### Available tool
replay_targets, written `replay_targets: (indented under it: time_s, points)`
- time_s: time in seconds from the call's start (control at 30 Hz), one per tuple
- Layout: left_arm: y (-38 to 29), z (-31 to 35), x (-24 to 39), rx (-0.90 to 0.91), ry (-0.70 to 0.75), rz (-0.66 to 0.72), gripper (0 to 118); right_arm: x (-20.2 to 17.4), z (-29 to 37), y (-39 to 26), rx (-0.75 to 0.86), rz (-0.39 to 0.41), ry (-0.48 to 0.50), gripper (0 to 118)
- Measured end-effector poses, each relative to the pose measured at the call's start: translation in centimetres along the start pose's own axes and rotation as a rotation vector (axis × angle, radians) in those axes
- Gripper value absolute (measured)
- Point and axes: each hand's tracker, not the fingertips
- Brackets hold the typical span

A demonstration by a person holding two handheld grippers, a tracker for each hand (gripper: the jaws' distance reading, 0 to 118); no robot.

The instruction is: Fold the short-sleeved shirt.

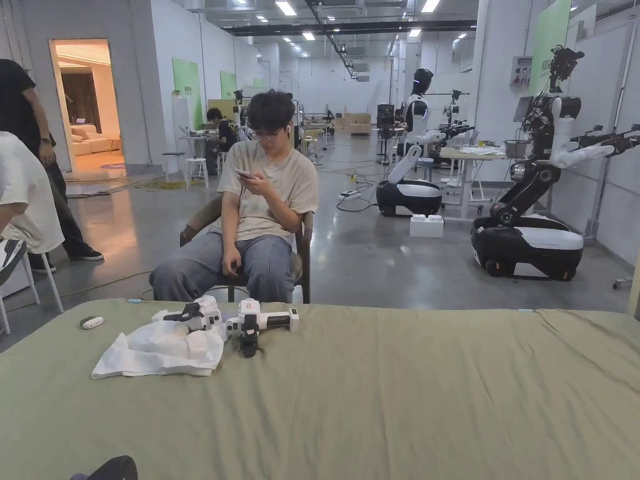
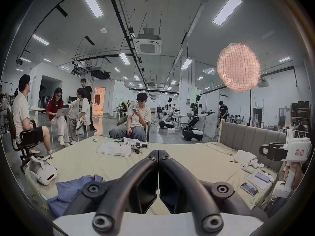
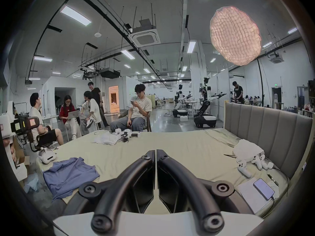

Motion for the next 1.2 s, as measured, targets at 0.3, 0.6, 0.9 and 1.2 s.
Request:
replay_targets:
  time_s: [0.3, 0.6, 0.9, 1.2]
  points:
    - [-0.2, 0.9, -1.4, -0.02, 0.03, -0.008, 0, -1.0, -1.1, -0.8, -0.015, -0.028, 0.069, 0]
    - [-0.5, 3.8, -5.0, -0.048, 0.206, -0.042, 0, -4.4, -3.0, -1.7, -0.056, -0.025, 0.248, 0]
    - [-10.3, -6.5, -13.2, -0.448, 0.167, 0.03, 103, -3.8, -2.5, -3.7, -0.142, -0.021, 0.303, 0]
    - [-23.9, -19.1, -23.8, -0.771, 0.364, 0.258, 84, 1.5, 0.2, -6.4, -0.297, 0.057, 0.142, 0]
